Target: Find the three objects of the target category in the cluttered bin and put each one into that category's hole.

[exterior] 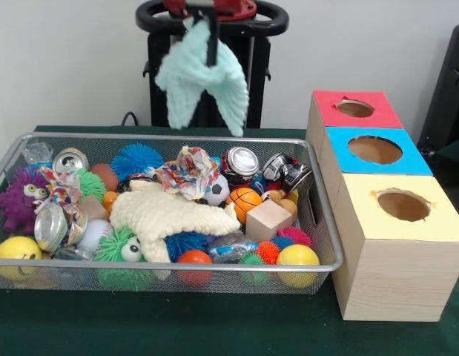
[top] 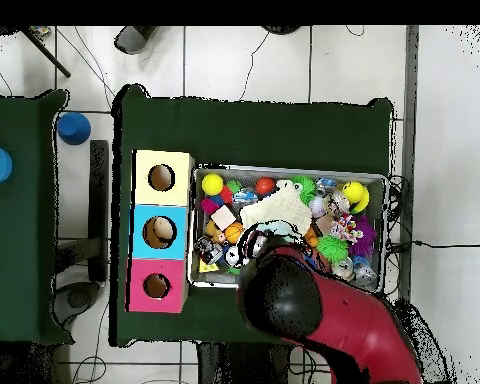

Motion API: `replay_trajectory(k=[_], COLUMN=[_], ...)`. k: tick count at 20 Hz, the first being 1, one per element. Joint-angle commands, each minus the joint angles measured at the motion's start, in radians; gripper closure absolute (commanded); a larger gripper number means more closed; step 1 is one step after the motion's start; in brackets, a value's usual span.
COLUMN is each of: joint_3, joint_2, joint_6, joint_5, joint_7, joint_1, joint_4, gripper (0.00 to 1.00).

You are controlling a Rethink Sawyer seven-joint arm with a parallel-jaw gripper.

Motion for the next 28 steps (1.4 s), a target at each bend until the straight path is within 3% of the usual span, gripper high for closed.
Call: replay_trajectory(k=[1,10,19,28], joint_3=[0.091,0.149,0.245,0.332], joint_2=[-0.166,-0.166,-0.151,-0.132], joint_6=[0.158,0.156,0.136,0.134], joint_5=[-0.016,-0.029,-0.051,-0.101], joint_7=[-0.182,-0.202,-0.263,-0.258], joint_1=[-0.087,-0.150,-0.276,-0.377], joint_4=[0.129,0.131,0.147,0.144], gripper=[1.00,1.00,1.00,1.00])
